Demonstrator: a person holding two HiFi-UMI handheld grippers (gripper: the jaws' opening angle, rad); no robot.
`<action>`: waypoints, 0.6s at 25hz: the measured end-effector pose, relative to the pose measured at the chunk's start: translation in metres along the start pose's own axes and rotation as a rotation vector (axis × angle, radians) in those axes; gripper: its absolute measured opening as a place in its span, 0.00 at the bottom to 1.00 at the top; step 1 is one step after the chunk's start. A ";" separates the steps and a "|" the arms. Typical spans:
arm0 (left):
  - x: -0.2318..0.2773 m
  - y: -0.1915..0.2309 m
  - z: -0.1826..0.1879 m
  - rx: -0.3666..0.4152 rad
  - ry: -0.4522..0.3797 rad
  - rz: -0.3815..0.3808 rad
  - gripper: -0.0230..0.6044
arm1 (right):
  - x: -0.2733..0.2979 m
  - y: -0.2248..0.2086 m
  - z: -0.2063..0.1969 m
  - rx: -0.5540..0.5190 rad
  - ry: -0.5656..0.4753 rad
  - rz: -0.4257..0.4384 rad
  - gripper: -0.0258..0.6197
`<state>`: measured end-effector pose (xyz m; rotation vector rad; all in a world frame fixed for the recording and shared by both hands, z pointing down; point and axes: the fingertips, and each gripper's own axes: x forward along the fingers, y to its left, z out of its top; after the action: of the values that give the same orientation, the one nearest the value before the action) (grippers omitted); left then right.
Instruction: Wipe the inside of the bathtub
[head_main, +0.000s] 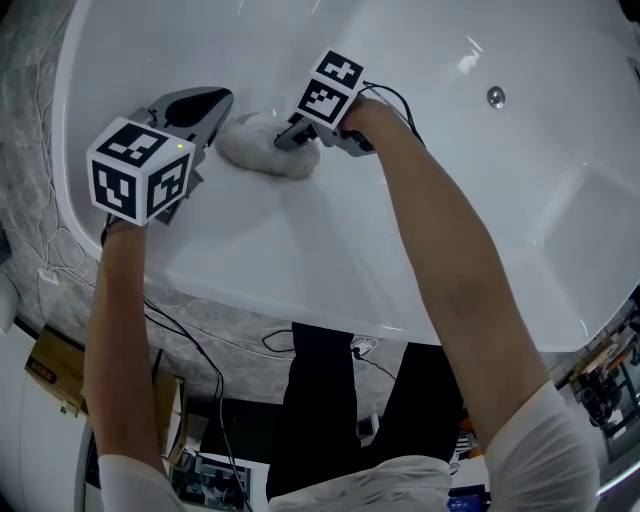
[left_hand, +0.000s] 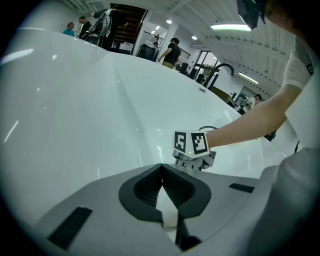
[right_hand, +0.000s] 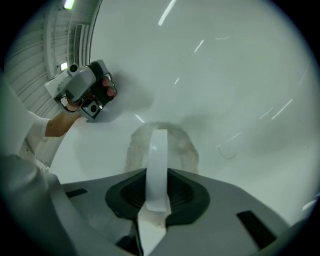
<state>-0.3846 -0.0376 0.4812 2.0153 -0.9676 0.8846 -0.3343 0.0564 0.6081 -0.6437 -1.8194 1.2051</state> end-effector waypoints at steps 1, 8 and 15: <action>-0.001 0.002 -0.001 0.008 0.005 -0.004 0.06 | 0.000 -0.001 0.000 0.003 0.002 -0.001 0.18; -0.010 0.036 -0.008 0.009 0.009 -0.011 0.06 | 0.009 -0.004 0.011 0.010 0.037 -0.010 0.18; -0.006 0.024 -0.007 0.014 0.012 -0.018 0.06 | -0.005 -0.002 -0.020 0.031 0.036 -0.008 0.18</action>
<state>-0.4091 -0.0403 0.4872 2.0250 -0.9375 0.8948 -0.3142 0.0611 0.6120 -0.6358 -1.7687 1.2069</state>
